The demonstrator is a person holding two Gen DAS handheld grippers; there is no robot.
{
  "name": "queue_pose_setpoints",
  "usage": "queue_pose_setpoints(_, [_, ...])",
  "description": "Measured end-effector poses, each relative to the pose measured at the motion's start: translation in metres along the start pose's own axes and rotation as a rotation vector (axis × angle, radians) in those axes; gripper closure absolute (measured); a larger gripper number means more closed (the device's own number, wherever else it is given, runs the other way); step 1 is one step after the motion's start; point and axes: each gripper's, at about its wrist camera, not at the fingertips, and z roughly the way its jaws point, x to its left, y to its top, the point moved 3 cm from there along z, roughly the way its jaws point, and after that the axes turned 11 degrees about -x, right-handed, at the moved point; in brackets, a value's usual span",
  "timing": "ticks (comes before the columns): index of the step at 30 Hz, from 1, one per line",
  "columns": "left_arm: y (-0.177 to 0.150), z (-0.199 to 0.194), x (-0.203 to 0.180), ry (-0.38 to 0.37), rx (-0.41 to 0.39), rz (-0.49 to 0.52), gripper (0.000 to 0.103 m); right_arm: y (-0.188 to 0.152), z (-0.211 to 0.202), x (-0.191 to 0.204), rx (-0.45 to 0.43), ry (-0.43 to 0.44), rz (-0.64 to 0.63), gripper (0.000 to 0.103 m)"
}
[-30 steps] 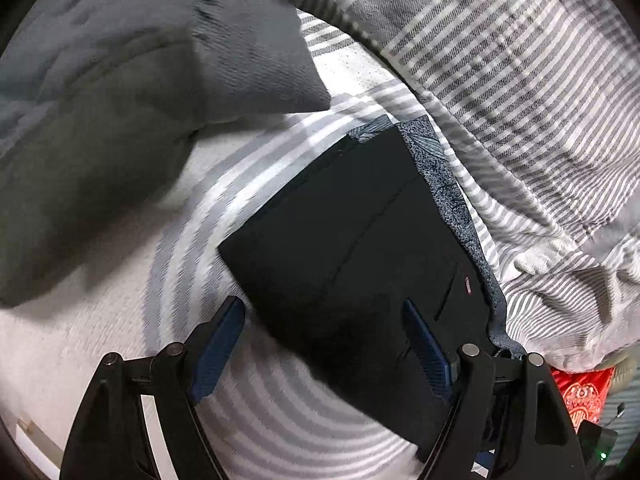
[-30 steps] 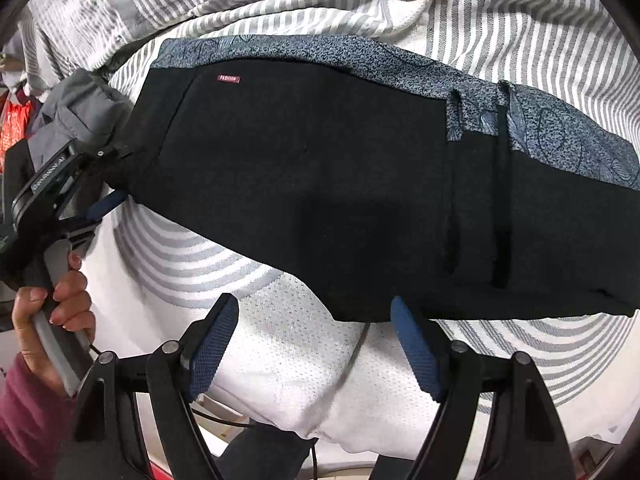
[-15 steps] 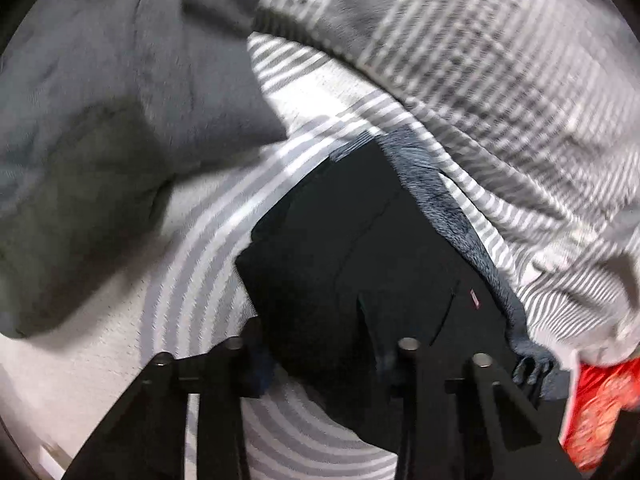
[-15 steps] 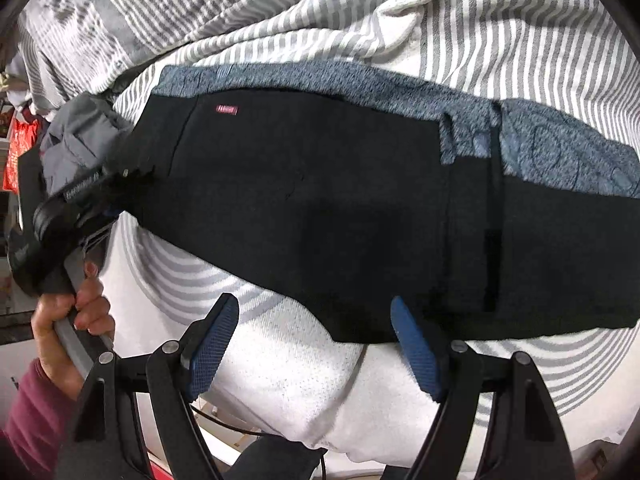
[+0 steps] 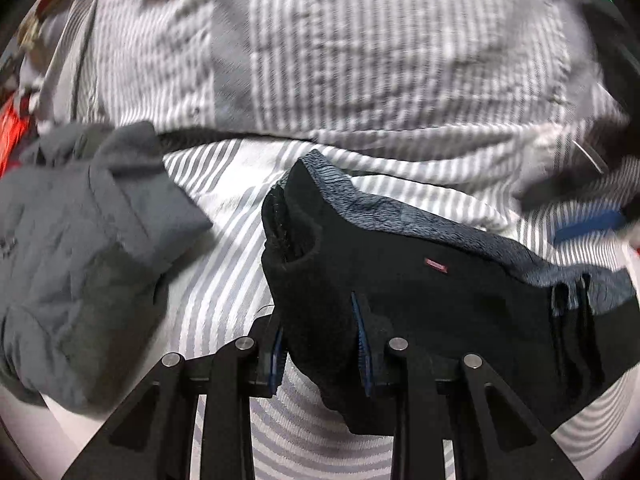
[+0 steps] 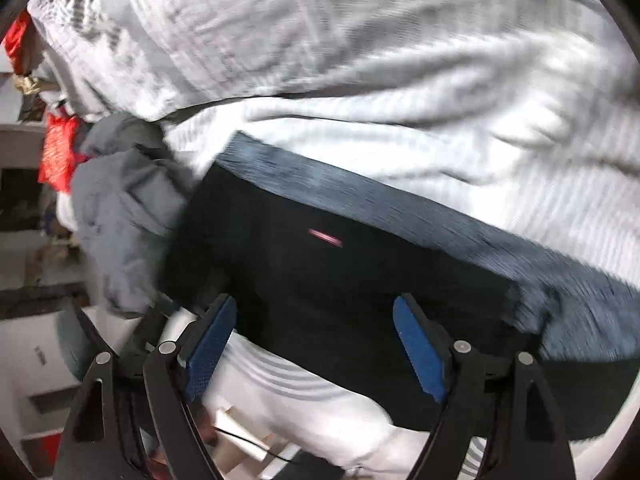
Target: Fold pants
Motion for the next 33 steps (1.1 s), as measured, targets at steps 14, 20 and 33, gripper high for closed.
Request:
queue_pose_setpoints(14, [-0.002, -0.004, -0.007, -0.038, -0.04, 0.099, 0.073, 0.041, 0.116, 0.099, 0.303, -0.039, -0.248, 0.019])
queue_pose_setpoints(20, [-0.002, -0.005, -0.007, -0.058, -0.035, 0.097, 0.073, 0.029, 0.14, 0.098, 0.352, -0.146, -0.31, 0.068])
queue_pose_setpoints(33, [0.025, -0.053, -0.06, -0.136, -0.128, 0.213, 0.073, 0.025, 0.041, 0.044, 0.136, 0.158, -0.071, 0.087])
